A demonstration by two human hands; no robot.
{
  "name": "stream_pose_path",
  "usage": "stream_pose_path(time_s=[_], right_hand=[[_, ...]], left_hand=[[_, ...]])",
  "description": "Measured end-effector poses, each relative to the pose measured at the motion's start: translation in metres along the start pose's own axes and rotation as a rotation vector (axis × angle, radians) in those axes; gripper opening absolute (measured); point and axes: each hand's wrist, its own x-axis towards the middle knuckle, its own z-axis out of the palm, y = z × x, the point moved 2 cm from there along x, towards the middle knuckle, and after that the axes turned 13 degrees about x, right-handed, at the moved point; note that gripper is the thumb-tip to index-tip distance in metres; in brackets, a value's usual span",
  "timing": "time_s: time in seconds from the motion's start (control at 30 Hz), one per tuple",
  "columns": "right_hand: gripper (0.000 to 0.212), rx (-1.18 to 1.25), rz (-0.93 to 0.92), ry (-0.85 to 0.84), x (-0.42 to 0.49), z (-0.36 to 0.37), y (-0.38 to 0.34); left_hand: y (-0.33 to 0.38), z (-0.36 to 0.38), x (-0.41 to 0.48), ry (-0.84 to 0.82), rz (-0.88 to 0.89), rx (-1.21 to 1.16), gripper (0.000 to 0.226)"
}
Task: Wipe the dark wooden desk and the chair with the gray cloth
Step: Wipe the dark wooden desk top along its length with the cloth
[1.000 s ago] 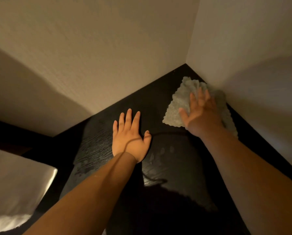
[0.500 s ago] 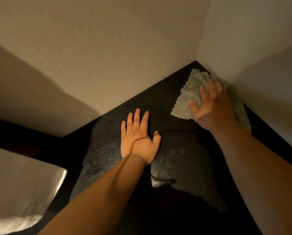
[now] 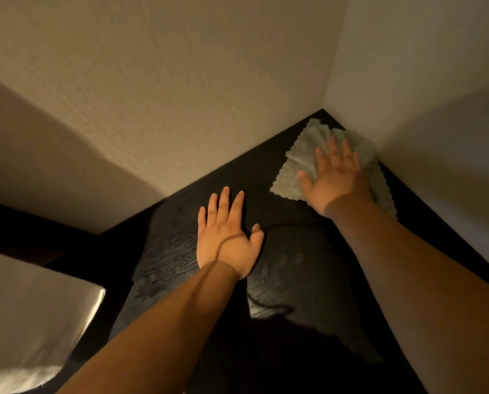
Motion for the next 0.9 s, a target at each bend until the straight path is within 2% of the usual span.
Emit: stream_pose_path(time_s=[0.13,0.2,0.27,0.33,0.43,0.53,0.67,0.73,0.8,0.9], right_hand=[[0.082,0.010,-0.293,-0.141,-0.047,0.015,-0.026],[0.080,-0.057,-0.371,-0.170,-0.052,0.009,-0.017],[0.085,-0.129,-0.326,-0.140,-0.029,0.000,0.001],[0.095,-0.026,-0.180,-0.023,0.003,-0.011,0.024],[0.088,0.080,-0.063,0.012,0.025,-0.018,0.029],[0.082,0.002,-0.094,-0.046,0.010,-0.008,0.006],[0.086,-0.076,-0.323,-0.147,-0.035,0.008,0.003],[0.093,-0.060,-0.366,-0.142,-0.025,-0.001,0.018],[0.097,0.000,-0.322,-0.082,0.003,-0.013,0.029],[0.087,0.020,-0.152,-0.034,0.044,-0.025,0.033]], left_hand=[[0.000,0.001,-0.001,0.008,-0.006,-0.013,0.079],[0.000,0.002,0.002,0.002,-0.028,-0.017,0.080],[0.001,0.002,0.006,-0.013,-0.062,-0.013,0.080],[0.002,0.001,0.009,-0.021,-0.087,-0.002,0.080],[0.004,0.001,0.012,-0.032,-0.079,0.028,0.080],[0.004,0.001,0.012,-0.046,-0.069,0.037,0.080],[0.004,-0.001,0.016,-0.057,-0.033,0.047,0.083],[0.003,-0.001,0.019,-0.069,-0.012,0.075,0.086],[0.003,-0.002,0.020,-0.077,0.006,0.114,0.090],[0.004,0.000,0.022,-0.067,0.033,0.152,0.094]])
